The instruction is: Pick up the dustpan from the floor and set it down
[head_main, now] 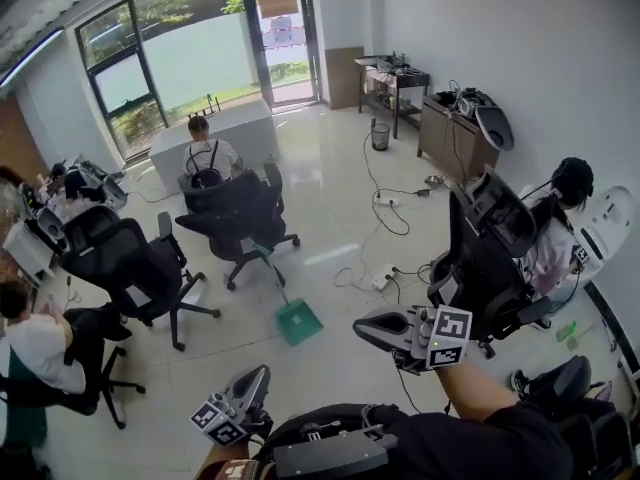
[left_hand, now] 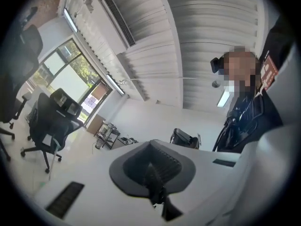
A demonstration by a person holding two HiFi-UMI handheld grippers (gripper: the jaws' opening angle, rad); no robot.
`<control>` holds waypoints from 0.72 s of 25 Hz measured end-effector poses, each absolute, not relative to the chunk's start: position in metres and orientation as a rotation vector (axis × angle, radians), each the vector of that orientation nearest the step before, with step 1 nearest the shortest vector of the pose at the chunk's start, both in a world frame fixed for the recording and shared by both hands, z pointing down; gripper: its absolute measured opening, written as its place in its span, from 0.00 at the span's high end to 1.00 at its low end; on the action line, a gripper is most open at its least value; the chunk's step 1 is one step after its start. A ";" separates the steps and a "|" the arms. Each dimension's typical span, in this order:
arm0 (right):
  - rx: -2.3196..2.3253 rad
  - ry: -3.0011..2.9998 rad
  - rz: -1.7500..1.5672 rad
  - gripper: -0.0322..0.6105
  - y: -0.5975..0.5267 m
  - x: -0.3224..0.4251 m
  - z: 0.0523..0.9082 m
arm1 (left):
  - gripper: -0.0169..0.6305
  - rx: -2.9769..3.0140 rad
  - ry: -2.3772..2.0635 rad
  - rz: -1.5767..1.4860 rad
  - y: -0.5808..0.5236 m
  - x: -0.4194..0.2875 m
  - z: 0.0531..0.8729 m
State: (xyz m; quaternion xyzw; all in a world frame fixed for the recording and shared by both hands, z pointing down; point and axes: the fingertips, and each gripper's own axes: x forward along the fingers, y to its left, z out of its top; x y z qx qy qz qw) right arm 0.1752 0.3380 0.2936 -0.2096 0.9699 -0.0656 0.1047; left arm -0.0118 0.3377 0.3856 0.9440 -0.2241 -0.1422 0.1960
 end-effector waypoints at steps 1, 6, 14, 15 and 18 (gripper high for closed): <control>-0.599 2.887 -0.200 0.91 0.351 0.190 0.305 | 0.95 2.624 -0.623 -0.401 0.351 0.009 0.392; -0.484 2.898 -0.246 0.91 0.395 0.221 0.331 | 0.95 2.610 -0.686 -0.353 0.407 0.054 0.399; -0.371 2.948 -0.171 0.91 0.471 0.133 0.311 | 0.95 2.662 -0.805 -0.404 0.494 -0.036 0.377; -0.377 2.956 -0.172 0.91 0.484 0.113 0.310 | 0.95 2.671 -0.804 -0.410 0.510 -0.055 0.376; -0.457 2.934 -0.207 0.91 0.524 0.047 0.309 | 0.95 2.688 -0.782 -0.393 0.564 -0.119 0.383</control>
